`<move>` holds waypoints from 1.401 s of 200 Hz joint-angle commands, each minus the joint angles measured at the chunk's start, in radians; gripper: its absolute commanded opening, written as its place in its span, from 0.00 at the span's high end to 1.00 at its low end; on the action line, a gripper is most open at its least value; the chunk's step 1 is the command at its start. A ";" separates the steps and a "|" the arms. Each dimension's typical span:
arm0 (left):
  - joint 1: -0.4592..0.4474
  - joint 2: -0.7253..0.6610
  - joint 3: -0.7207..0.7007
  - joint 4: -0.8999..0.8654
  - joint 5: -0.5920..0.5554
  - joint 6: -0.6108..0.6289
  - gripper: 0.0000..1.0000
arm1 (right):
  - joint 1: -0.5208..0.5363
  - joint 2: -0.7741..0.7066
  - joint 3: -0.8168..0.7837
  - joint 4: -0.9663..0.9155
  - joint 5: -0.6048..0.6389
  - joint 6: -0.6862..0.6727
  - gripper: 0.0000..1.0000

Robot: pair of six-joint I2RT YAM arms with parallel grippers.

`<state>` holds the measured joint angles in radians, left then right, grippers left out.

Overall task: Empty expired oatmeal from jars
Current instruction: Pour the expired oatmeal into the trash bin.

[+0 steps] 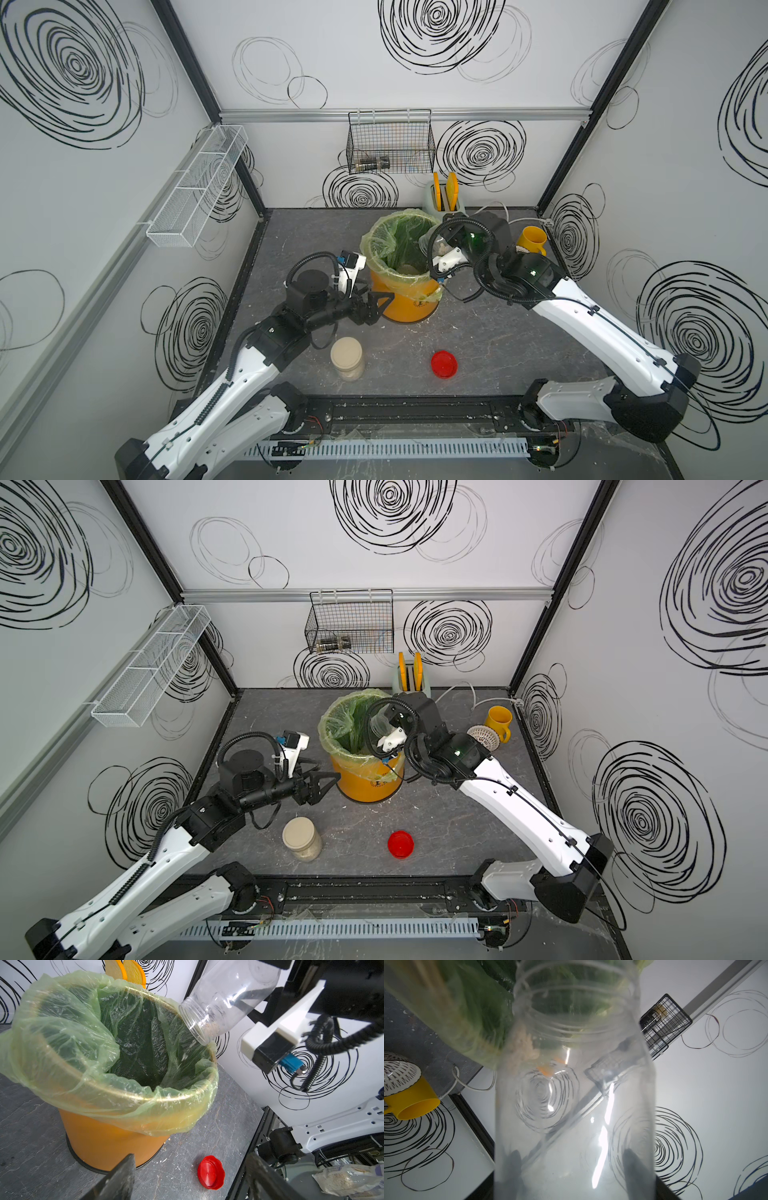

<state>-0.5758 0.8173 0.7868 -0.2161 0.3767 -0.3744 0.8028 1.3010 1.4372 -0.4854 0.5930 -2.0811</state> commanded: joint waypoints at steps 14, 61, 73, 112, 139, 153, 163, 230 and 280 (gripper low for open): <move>-0.014 0.007 0.014 0.025 -0.009 0.021 0.14 | 0.022 0.065 0.018 0.128 0.047 -0.184 0.33; -0.031 0.006 0.013 0.023 -0.009 0.025 0.14 | 0.050 0.125 0.012 0.193 0.113 -0.172 0.33; -0.035 0.004 0.010 0.020 -0.013 0.026 0.14 | 0.066 0.130 0.024 0.171 0.127 -0.156 0.33; -0.041 -0.007 0.006 0.017 -0.019 0.030 0.14 | 0.108 0.160 0.131 0.031 0.161 -0.114 0.33; -0.044 -0.018 0.003 0.011 -0.028 0.034 0.14 | 0.097 0.157 0.119 0.016 0.152 -0.109 0.33; -0.045 -0.019 0.003 0.010 -0.028 0.034 0.14 | 0.094 0.153 0.106 0.020 0.148 -0.108 0.32; -0.045 -0.017 0.003 0.009 -0.029 0.036 0.14 | 0.094 0.152 0.101 0.023 0.146 -0.107 0.32; -0.047 -0.005 0.009 0.016 -0.025 0.030 0.14 | 0.098 0.124 0.040 0.102 0.148 -0.061 0.31; -0.041 0.001 0.006 0.027 -0.025 0.024 0.13 | 0.078 0.100 0.024 0.145 0.135 -0.042 0.32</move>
<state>-0.6155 0.8135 0.7872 -0.2348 0.3569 -0.3523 0.8917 1.4471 1.4586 -0.4072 0.7238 -2.0811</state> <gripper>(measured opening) 0.864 0.752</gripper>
